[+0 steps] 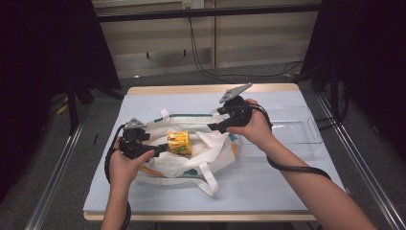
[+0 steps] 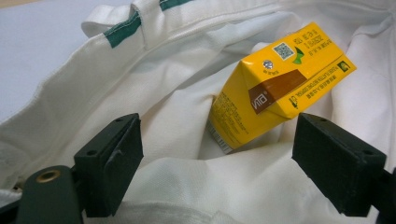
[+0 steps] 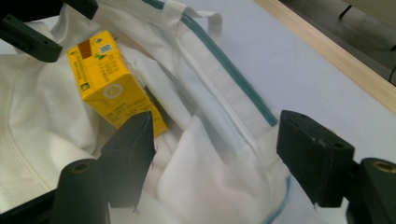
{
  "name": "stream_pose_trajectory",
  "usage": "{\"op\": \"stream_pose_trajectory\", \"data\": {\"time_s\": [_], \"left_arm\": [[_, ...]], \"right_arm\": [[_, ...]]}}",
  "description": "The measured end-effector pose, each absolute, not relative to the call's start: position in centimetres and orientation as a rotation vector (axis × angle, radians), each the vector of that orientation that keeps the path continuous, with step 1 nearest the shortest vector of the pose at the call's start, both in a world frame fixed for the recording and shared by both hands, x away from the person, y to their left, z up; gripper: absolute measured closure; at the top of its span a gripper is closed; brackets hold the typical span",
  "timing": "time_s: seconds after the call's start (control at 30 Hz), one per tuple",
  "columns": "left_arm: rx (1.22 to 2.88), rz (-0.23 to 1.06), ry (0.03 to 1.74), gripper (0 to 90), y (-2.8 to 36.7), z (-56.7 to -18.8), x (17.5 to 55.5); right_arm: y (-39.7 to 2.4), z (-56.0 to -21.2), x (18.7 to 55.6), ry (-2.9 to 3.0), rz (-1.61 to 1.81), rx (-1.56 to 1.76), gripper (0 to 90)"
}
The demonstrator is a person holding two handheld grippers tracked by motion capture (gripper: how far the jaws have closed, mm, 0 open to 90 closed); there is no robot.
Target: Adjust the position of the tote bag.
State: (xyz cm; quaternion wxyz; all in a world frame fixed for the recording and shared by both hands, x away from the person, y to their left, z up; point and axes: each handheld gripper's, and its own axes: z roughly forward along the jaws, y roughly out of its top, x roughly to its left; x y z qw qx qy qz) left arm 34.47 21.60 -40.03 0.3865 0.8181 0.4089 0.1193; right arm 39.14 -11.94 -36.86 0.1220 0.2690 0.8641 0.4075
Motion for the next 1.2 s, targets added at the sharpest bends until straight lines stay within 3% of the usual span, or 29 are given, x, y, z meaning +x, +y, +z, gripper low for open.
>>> {"op": "stream_pose_trajectory", "data": {"time_s": [0.83, 1.1, 1.2], "left_arm": [[2.057, 0.300, 1.055, 11.3, 22.1, -39.6, 34.9], [2.067, 0.294, 1.050, 11.2, 21.9, -39.8, 35.1], [2.064, 0.295, 1.048, 11.0, 21.8, -39.9, 35.1]], "right_arm": [[-6.3, -38.5, 38.5, 2.695, 1.266, 0.628, 21.7], [-4.7, -39.0, 38.5, 2.731, 1.248, 0.578, 21.7], [-4.2, -39.1, 38.6, 2.737, 1.240, 0.561, 25.4]]}}
